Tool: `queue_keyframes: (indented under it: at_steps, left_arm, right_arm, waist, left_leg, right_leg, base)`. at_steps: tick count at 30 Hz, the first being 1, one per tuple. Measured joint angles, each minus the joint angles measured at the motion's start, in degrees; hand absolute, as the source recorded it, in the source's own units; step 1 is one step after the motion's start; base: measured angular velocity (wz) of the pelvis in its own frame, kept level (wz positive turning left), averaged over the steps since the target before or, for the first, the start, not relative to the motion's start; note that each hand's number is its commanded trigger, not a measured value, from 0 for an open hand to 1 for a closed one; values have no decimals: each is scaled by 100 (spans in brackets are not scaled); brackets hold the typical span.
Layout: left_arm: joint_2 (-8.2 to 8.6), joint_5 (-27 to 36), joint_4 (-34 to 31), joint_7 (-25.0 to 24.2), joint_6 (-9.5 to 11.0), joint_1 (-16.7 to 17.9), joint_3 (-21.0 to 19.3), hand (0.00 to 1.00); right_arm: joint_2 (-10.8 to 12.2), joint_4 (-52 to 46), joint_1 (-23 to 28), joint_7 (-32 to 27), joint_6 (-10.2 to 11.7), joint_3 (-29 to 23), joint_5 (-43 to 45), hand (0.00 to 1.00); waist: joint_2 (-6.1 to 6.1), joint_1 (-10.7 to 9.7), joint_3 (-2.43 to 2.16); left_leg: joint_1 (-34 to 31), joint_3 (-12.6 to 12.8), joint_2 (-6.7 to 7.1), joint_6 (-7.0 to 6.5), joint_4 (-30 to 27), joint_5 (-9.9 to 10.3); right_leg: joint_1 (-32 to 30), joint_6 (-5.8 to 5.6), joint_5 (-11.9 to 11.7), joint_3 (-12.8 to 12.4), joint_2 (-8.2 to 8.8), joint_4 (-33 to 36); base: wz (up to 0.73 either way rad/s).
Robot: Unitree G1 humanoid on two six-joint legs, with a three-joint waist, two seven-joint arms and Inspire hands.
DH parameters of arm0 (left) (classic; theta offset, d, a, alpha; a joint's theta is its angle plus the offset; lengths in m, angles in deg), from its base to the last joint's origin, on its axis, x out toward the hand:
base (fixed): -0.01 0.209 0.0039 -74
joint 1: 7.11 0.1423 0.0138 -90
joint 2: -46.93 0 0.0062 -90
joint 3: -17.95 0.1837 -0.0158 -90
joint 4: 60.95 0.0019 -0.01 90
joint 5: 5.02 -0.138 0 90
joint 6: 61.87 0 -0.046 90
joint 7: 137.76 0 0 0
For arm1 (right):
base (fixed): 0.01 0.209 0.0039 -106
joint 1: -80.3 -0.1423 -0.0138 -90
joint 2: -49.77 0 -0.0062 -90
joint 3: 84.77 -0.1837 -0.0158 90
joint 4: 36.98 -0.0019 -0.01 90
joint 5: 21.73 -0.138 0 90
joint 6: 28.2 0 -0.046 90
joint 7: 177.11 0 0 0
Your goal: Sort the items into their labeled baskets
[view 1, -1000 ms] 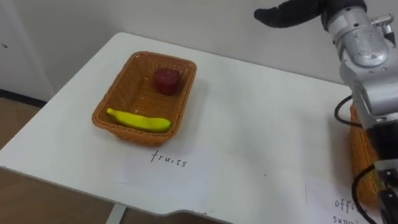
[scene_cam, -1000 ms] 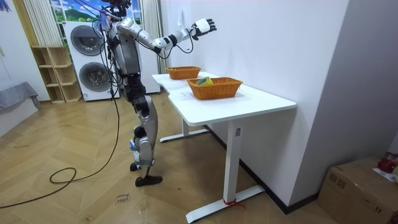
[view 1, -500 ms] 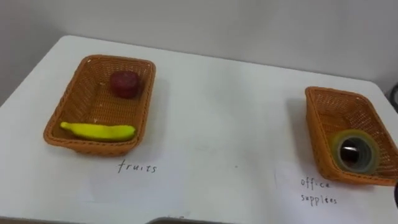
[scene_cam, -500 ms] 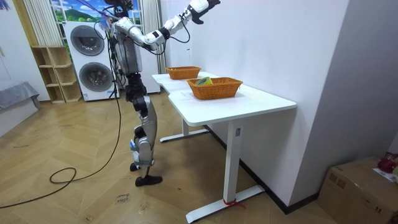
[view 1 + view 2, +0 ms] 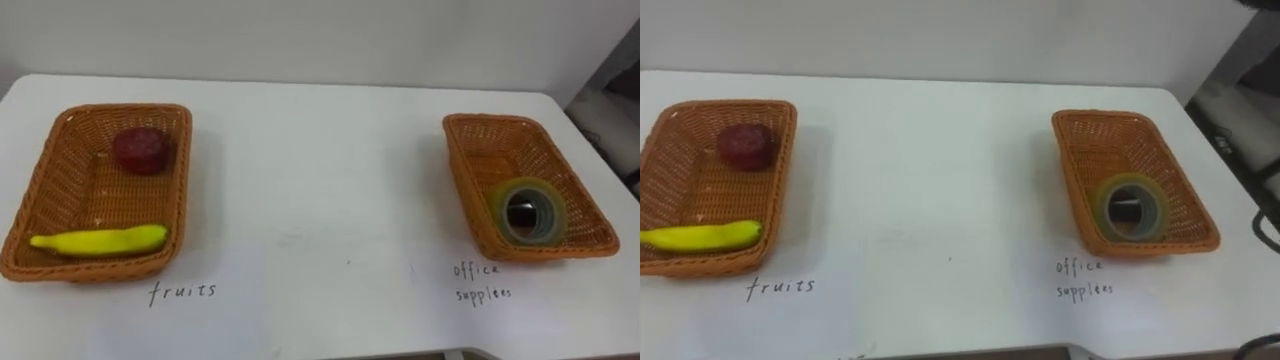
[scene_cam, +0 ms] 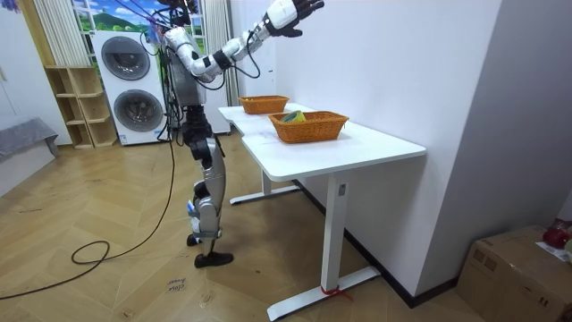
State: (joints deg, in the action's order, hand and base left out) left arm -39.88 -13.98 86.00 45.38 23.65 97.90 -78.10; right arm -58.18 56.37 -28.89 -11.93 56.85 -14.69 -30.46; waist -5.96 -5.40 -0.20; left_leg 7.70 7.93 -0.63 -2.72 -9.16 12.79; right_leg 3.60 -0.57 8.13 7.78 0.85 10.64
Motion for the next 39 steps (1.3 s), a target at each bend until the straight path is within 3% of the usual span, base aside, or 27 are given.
queue_keyframes:
  at_steps: [1, 6, 9, 11, 15, 17, 21, 23, 29, 33, 39]
  left_arm:
    - [2, -4, 0, 21, 34, 14, -3, 0]
    - [8, -26, 18, 74, 97, 168, -71, 0]
    - [11, -50, 53, 171, 92, 281, -75, 0]
    - [20, -61, 54, 226, 69, 282, -206, 0]
    - [49, -28, 49, 306, 52, 281, -209, 0]
    - [68, -23, 34, 406, 41, 246, -217, 0]
    - [79, -21, 44, 420, 29, 224, -215, 0]
    - [80, -18, 39, 424, 29, 221, -212, 0]
    - [105, -7, 2, 530, 30, 230, -211, 0]
    - [158, 11, -8, 536, 29, 212, -208, 0]
    - [198, 121, -21, 538, 32, 175, -187, 0]
  right_arm:
    - [0, 0, 88, -131, 0, -42, -6, 0]
    - [2, -195, 547, -745, 25, -524, -50, 0]
    - [5, -425, 936, -1043, 220, -704, -230, 0]
    - [131, -620, 1503, -1276, 351, -902, -321, 0]
    - [342, -641, 2056, -1591, 369, -967, -526, 0]
    - [567, -614, 2426, -1763, 369, -1099, -637, 0]
    - [807, -513, 2771, -2130, 403, -1150, -1065, 0]
    - [932, -277, 2777, -2262, 481, -1171, -1183, 0]
    - [1397, 233, 3017, -2678, 550, -1232, -1734, 0]
    - [1577, 609, 3105, -2962, 568, -1269, -2185, 0]
    - [1748, 1347, 3225, -3307, 796, -1277, -2512, 0]
  waist:
    - [-10, -79, 0]
    - [-65, -101, -37]
    - [-71, -142, -30]
    - [-87, -136, -35]
    - [-61, -220, -22]
    - [-24, -239, -14]
    - [69, -274, 6]
    - [119, -286, -7]
    - [240, -378, 16]
    - [245, -399, 13]
    - [281, -417, -10]
  left_leg:
    - [-8, 3, 1, 4, 7, 2]
    - [8, 165, -26, 21, 72, 14]
    - [69, 276, -59, 42, 88, 28]
    - [72, 281, -84, 65, 100, 44]
    - [56, 287, -87, 71, 93, 63]
    - [48, 290, -87, 71, 90, 63]
    - [48, 298, -82, 69, 92, 64]
    - [44, 298, -82, 66, 91, 68]
    - [44, 299, -88, 71, 96, 84]
    - [46, 300, -81, 70, 94, 85]
    - [-36, 309, -70, 65, 83, 86]
  right_leg:
    - [-37, 0, 0, 0, 1, 16]
    - [-62, 34, -24, -58, -29, 19]
    - [-46, 56, -42, -201, -82, 11]
    - [-35, 64, -50, -229, -105, 0]
    - [-56, 73, -56, -222, -108, 6]
    - [-69, 73, -56, -226, -108, 8]
    - [-73, 74, -57, -222, -106, 7]
    - [-77, 74, -57, -223, -107, 7]
    - [-85, 76, -50, -271, -125, 7]
    - [-86, 73, -46, -281, -123, 7]
    - [-165, 72, -46, -298, -113, 7]
  base:
    - [-6]
    - [-17]
    - [-18]
    - [-7]
    - [-3]
    - [0]
    - [-1]
    - [0]
    - [0]
    - [0]
    - [0]
